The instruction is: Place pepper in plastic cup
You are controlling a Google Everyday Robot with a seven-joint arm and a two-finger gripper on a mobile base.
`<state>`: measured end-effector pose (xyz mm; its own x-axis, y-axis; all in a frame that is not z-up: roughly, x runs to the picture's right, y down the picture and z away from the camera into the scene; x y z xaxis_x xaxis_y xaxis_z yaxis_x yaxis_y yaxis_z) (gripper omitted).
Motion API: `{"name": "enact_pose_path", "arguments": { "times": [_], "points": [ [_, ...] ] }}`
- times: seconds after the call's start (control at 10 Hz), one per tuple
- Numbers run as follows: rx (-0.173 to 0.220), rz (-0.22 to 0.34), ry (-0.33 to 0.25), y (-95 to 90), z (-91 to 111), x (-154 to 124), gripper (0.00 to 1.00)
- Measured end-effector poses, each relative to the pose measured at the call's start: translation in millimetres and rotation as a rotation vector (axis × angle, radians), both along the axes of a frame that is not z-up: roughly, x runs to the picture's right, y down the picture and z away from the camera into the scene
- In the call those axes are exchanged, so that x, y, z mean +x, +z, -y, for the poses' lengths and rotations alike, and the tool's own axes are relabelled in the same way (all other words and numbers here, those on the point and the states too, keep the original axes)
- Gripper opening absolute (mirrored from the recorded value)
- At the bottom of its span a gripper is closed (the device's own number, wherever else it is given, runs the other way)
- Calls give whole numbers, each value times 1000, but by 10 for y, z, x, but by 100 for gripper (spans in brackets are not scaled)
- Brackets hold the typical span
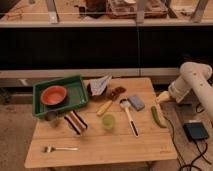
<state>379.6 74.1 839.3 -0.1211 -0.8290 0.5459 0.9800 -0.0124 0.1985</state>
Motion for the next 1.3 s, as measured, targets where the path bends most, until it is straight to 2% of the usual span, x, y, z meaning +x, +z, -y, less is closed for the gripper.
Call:
{"name": "enact_pose_path", "arguments": {
  "times": [0.7,1.0,1.1,1.3],
  "points": [
    [8,-3,2,2,-16,-10,80],
    [70,0,0,18,-206,-305,80],
    [88,12,-2,65,-301,-458,80],
    [111,9,-26,184,-451,-534,80]
  ]
}}
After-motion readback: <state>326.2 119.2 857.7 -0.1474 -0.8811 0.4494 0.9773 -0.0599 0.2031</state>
